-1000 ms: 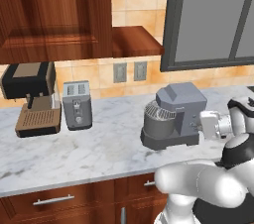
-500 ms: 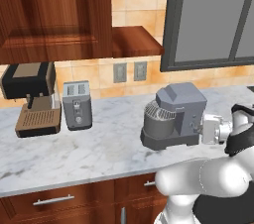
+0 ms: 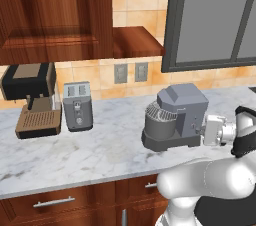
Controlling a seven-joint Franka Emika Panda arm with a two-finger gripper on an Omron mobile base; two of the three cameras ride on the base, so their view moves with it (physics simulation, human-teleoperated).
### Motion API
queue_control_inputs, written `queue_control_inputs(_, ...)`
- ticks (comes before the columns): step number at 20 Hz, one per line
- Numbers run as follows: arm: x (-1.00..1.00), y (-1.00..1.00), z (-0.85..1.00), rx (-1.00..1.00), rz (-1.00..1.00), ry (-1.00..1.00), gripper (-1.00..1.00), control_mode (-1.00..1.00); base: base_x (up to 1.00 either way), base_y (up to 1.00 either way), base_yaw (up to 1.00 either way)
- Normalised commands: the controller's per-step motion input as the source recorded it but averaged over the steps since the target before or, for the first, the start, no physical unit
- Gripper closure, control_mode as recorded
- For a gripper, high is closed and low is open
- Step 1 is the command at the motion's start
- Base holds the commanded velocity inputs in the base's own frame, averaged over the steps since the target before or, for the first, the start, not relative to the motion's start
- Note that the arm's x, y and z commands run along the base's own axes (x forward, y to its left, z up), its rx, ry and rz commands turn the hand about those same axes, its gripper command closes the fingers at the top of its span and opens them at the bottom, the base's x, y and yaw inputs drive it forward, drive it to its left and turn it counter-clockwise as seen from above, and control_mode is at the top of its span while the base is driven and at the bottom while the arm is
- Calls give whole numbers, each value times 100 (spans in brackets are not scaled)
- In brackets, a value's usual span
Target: Add butter and sugar cubes to the stand mixer bowl and then turn on the stand mixer to begin making frosting.
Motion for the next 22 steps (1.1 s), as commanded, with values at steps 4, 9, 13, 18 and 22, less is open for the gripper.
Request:
queue_control_inputs(4,9,100,-8,1,-2,0,100,-100,0,0,0)
queue_control_inputs(9,7,100,0,0,-2,0,100,-100,0,0,0)
queue_control_inputs(13,3,100,0,0,-2,2,100,-100,0,0,0)
queue_control_inputs(18,9,100,7,0,-1,1,100,-100,0,0,0)
queue_control_inputs(22,20,100,24,0,0,3,100,-100,0,0,0)
